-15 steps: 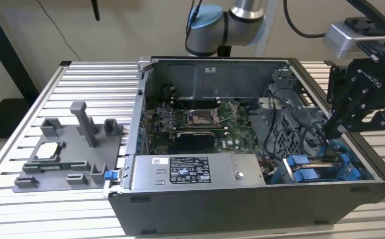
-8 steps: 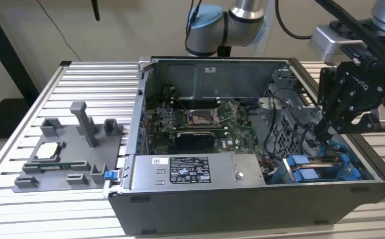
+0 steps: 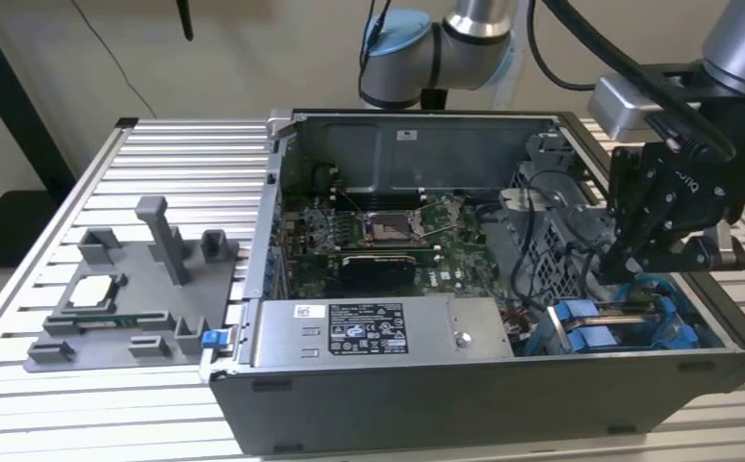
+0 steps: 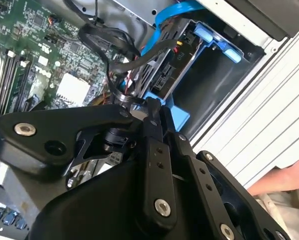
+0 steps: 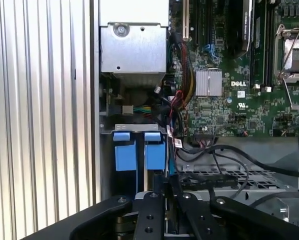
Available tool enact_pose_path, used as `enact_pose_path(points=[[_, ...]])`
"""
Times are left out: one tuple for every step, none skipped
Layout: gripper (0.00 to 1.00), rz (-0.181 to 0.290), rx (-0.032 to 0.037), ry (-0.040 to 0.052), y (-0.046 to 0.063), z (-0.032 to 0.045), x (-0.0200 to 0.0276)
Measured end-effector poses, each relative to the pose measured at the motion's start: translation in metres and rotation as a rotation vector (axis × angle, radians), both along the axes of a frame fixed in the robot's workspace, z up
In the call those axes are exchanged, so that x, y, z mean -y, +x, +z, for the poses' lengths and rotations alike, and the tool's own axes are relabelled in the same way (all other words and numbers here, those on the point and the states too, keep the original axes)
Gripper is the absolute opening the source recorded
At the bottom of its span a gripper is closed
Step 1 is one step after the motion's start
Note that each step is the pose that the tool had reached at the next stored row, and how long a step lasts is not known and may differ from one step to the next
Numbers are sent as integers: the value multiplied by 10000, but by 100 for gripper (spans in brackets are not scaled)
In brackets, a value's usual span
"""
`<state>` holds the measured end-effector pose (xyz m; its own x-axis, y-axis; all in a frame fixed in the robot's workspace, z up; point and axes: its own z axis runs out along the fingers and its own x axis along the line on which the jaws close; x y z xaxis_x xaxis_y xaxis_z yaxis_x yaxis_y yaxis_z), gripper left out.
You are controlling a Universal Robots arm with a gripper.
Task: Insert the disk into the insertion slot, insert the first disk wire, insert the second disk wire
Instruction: 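Insert the second disk wire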
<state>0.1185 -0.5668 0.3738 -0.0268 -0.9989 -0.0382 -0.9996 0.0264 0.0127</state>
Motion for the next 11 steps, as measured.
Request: enact_pose_path(points=[[0,2,0,0,0,-18,0],[0,5,0,1,0,-36,0],[0,8,0,0,0,-53,0],[0,12,0,1,0,-69,0],[0,17,0,0,0,-83,0],[0,19,0,0,0,-96,0],[0,21,0,3,0,-105,0],[0,22,0,5,0,-108,0],[0,22,0,5,0,-108,0],[0,22,0,5,0,-108,0],[0,22,0,5,0,-108,0]])
